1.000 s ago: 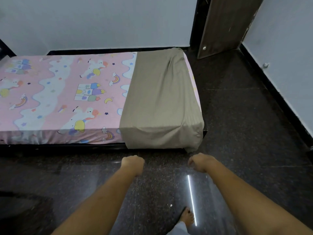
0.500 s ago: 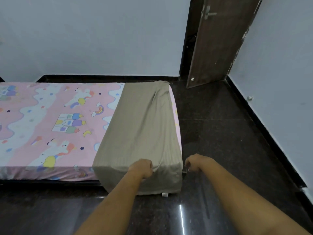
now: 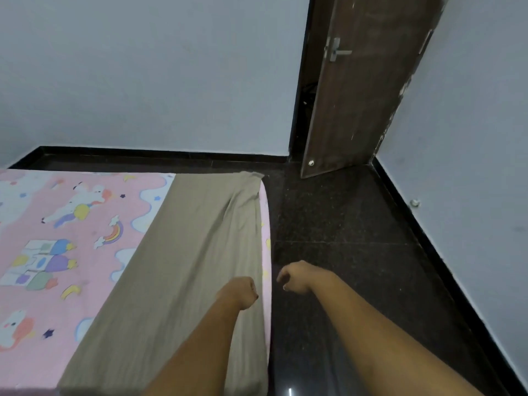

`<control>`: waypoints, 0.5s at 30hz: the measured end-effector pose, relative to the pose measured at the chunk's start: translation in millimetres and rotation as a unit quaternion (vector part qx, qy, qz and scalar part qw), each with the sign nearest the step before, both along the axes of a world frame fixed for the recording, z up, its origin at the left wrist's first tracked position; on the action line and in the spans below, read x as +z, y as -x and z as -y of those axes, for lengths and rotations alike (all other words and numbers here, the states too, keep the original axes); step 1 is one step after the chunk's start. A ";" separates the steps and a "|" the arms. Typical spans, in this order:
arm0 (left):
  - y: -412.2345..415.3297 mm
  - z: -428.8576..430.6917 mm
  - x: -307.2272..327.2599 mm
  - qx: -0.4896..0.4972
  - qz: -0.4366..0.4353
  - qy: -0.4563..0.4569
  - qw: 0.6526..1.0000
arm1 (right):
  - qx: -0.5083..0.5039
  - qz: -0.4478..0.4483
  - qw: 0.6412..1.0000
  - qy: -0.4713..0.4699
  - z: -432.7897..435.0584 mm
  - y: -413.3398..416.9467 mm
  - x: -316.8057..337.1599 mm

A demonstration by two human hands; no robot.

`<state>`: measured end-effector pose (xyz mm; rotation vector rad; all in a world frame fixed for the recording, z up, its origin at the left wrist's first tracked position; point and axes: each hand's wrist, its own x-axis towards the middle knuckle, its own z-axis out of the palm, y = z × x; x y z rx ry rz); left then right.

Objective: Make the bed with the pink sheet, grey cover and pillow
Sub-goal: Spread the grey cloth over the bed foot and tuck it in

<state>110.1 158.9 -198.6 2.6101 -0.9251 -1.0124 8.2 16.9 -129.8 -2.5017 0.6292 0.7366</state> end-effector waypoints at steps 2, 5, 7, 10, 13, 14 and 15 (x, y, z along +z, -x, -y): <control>-8.8 43.8 2.6 -0.010 -0.005 0.003 1.000 | -0.004 -0.016 1.000 -0.008 43.2 -10.1 -3.9; -28.2 104.3 11.5 -0.017 -0.010 0.016 1.000 | -0.021 -0.031 0.999 -0.004 114.0 -26.0 -10.8; -45.4 142.7 15.6 -0.003 -0.012 0.028 1.000 | -0.009 -0.053 0.999 0.001 159.2 -39.4 -13.7; -80.1 195.2 11.3 0.057 -0.024 0.042 0.997 | -0.001 -0.056 0.998 0.003 222.4 -75.1 -25.7; -114.1 244.3 1.9 0.122 -0.019 0.055 0.991 | 0.023 -0.051 0.998 -0.022 280.4 -122.2 -37.2; -120.7 254.3 1.1 0.140 -0.019 0.053 0.988 | 0.032 -0.047 0.998 -0.029 291.7 -134.8 -38.4; -131.4 270.9 1.9 0.160 -0.024 0.050 0.986 | 0.034 -0.034 0.998 -0.037 309.7 -152.5 -40.9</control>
